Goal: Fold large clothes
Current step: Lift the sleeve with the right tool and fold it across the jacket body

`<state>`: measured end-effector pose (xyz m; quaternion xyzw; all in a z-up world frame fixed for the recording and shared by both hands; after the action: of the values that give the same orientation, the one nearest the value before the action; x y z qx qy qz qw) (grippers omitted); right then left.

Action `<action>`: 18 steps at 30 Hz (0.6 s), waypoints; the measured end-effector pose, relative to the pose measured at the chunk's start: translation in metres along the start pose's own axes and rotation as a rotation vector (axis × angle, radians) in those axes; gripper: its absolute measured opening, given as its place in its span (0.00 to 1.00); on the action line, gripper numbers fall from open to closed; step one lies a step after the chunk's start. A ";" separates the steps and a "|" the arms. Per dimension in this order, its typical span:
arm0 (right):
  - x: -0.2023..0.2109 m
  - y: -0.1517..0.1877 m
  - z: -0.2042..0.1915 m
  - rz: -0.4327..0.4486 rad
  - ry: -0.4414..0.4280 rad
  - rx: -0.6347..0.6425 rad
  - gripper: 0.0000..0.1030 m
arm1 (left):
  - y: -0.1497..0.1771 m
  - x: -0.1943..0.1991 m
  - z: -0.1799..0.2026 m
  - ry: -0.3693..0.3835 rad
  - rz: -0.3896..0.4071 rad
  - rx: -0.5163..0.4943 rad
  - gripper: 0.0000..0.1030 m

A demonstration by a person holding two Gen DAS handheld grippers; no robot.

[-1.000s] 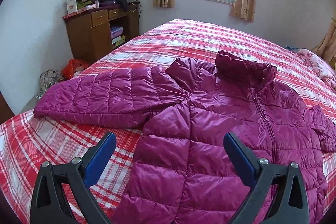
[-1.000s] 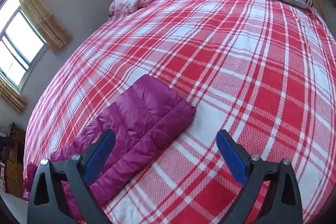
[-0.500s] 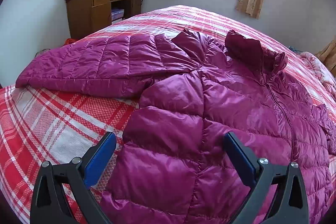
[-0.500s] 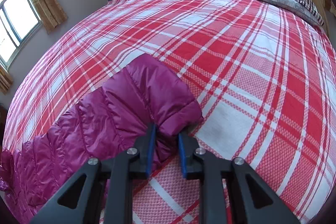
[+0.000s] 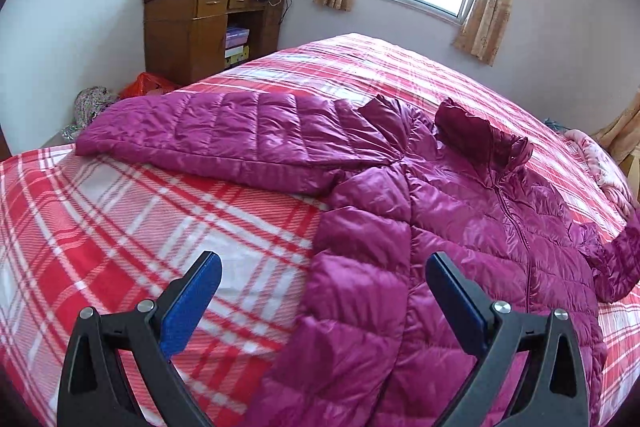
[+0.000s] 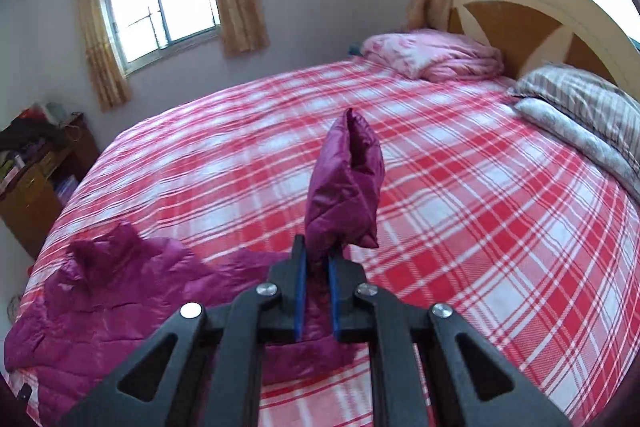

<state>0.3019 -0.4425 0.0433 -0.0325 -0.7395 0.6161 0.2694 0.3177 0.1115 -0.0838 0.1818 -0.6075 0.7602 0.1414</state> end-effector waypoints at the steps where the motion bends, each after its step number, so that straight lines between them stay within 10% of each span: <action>1: 0.004 0.001 -0.021 -0.001 -0.046 0.021 0.12 | 0.000 0.004 -0.004 -0.012 0.008 -0.007 0.99; 8: 0.017 0.041 -0.154 -0.032 -0.326 0.125 0.12 | -0.001 0.010 -0.036 -0.068 0.028 0.076 0.99; 18: -0.013 0.136 -0.273 -0.163 -0.509 0.148 0.12 | 0.004 0.007 -0.040 -0.076 0.026 0.079 0.99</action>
<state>0.3934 -0.1711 -0.0617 0.2027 -0.7365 0.6331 0.1255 0.3052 0.1497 -0.0916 0.2079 -0.5842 0.7780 0.1008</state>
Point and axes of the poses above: each gripper's, at about its wrist camera, not at the fingertips, and x roughly against the way its jaws point, z to its right, y to its underside, the point moved 1 cm from there along -x, roughly the way its jaws point, and after that the axes turned 15 degrees about z, right-handed, at the moved point
